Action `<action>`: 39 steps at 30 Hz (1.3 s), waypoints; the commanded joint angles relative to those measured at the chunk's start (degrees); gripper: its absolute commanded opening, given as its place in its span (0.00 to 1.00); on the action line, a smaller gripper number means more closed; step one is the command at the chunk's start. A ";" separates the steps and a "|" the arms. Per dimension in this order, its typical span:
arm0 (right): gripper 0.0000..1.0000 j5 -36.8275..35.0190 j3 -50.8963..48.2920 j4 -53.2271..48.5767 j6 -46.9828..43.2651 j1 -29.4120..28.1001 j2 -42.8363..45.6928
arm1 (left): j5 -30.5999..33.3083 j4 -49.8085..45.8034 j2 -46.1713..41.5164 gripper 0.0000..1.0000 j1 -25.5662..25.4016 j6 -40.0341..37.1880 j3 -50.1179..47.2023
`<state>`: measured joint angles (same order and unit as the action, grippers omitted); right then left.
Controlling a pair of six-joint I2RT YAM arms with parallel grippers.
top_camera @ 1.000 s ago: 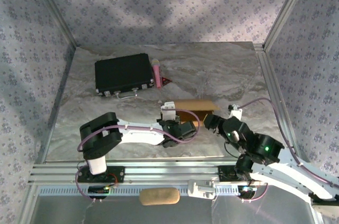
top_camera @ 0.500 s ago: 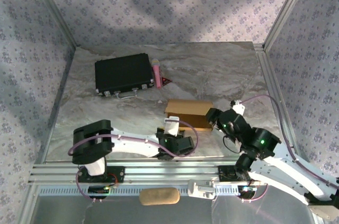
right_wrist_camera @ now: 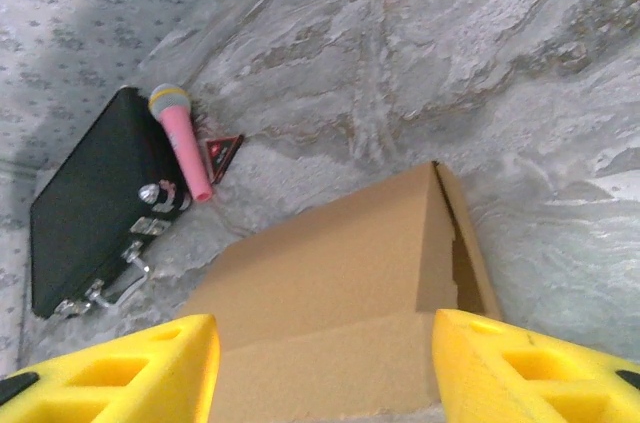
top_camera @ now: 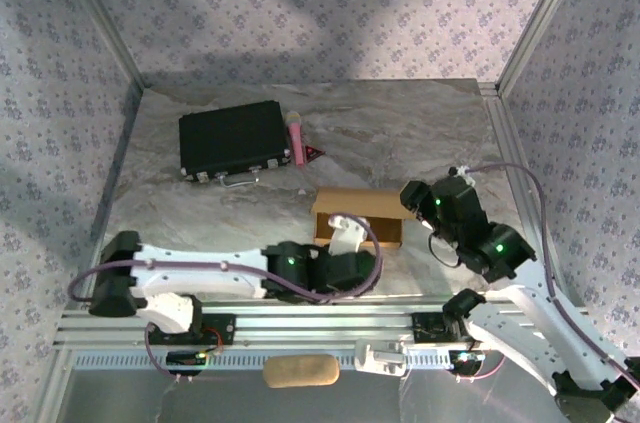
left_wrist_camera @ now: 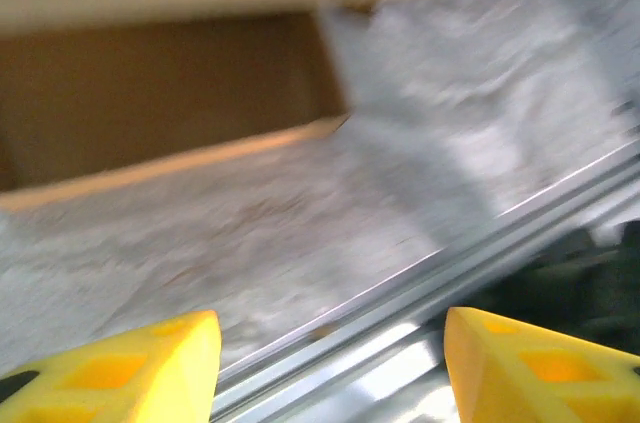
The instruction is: Fold the paper box
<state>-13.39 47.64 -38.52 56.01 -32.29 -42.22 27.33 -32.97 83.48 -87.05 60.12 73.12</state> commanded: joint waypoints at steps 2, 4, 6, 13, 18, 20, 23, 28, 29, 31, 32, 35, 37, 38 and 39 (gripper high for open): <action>0.59 10.22 2.89 1.20 -5.66 6.86 -3.97 | -6.53 -8.83 -4.63 0.61 9.56 -6.42 4.42; 0.59 12.38 3.30 2.38 -7.35 9.17 -6.39 | -10.20 -9.13 -6.05 0.62 16.38 -8.13 3.92; 0.59 13.41 3.20 2.94 -8.51 10.41 -8.69 | -15.02 -8.01 -6.53 0.61 23.69 -9.50 2.31; 0.59 17.02 0.18 7.19 -10.71 12.73 -14.32 | -28.90 -1.80 1.38 0.58 39.90 -13.95 1.06; 0.59 17.86 -3.02 9.32 -10.68 12.74 -15.41 | -30.49 -0.13 7.64 0.55 40.32 -14.77 1.43; 0.59 17.71 -3.77 9.20 -11.00 12.74 -15.92 | -30.50 1.51 8.56 0.53 40.28 -14.27 -0.25; 0.55 18.11 -5.33 9.95 -11.34 12.70 -16.13 | -29.85 4.10 8.00 0.47 40.26 -13.46 -3.48; 0.48 18.11 -9.26 11.26 -10.93 12.18 -15.80 | -28.61 6.18 6.88 0.37 39.17 -12.79 -6.92; 0.47 18.07 -10.38 11.80 -10.69 12.00 -15.67 | -28.12 6.63 6.66 0.36 38.73 -12.63 -7.66; 0.45 17.88 -11.98 12.59 -10.48 11.66 -15.46 | -27.41 7.52 6.34 0.33 38.18 -12.31 -8.94; 0.43 17.63 -12.68 12.96 -10.45 11.47 -15.37 | -26.86 7.89 6.19 0.32 38.01 -12.04 -9.61; 0.41 17.23 -14.33 13.79 -10.39 10.81 -15.52 | -25.59 9.15 5.98 0.30 37.38 -11.44 -11.94; 0.40 16.76 -15.17 14.25 -10.43 10.48 -15.70 | -25.36 10.59 5.68 0.29 37.13 -10.83 -13.81; 0.39 16.44 -15.52 14.49 -10.42 10.34 -15.88 | -25.03 11.14 5.69 0.29 36.90 -10.52 -14.67; 0.38 16.15 -15.81 14.61 -10.52 10.12 -16.01 | -24.58 11.35 5.60 0.29 36.69 -10.24 -15.25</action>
<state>3.88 32.93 -24.97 45.60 -21.63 -58.17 0.64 -23.38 91.07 -49.76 48.64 59.51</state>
